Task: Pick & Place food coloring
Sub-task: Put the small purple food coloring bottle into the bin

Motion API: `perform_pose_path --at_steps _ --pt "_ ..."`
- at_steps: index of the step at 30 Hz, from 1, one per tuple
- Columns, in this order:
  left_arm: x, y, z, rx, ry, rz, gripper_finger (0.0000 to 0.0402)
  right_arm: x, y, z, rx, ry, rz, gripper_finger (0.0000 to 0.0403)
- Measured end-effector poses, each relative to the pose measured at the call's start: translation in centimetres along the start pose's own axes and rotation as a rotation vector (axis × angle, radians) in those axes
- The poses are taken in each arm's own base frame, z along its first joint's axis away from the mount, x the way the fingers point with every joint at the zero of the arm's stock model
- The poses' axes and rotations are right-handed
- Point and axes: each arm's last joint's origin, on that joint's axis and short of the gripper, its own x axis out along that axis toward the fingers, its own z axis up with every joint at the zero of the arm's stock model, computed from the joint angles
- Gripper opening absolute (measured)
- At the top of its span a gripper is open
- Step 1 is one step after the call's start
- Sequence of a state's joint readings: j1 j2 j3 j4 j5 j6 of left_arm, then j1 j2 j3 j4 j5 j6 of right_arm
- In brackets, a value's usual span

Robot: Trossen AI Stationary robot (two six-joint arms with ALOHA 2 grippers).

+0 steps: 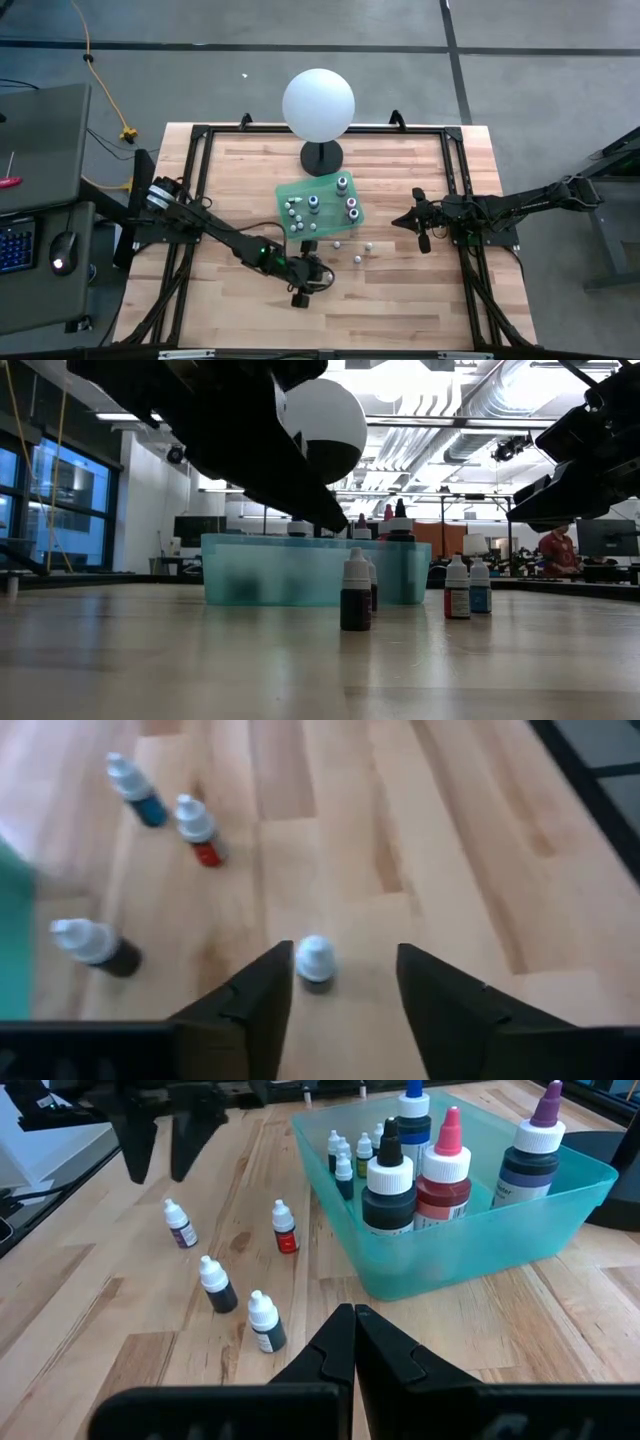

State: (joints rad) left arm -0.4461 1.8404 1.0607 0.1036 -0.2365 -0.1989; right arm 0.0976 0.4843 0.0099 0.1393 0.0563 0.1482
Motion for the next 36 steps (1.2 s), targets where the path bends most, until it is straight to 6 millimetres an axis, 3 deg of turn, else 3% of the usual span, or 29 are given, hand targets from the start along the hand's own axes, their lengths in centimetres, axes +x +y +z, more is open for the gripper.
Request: perform_pose_path --at_steps 7,13,18,36 --pt "0.2 0.2 -0.1 -0.008 -0.005 0.047 0.022 0.0 0.0 0.0 0.0 0.0 0.0 0.0002" --pt "1.6 0.0 -1.5 -0.007 0.045 0.036 0.0222 0.0 0.0 0.0 0.0 0.0 0.0 0.0002" --pt "1.6 0.2 -1.4 -0.007 0.026 0.099 0.0222 0.0 0.0 0.0 0.0 0.0 0.0 0.0002" --pt "2.6 0.4 -1.5 -0.074 -0.002 0.068 0.0222 0.0 0.0 0.0 0.0 0.0 0.0 0.0002"
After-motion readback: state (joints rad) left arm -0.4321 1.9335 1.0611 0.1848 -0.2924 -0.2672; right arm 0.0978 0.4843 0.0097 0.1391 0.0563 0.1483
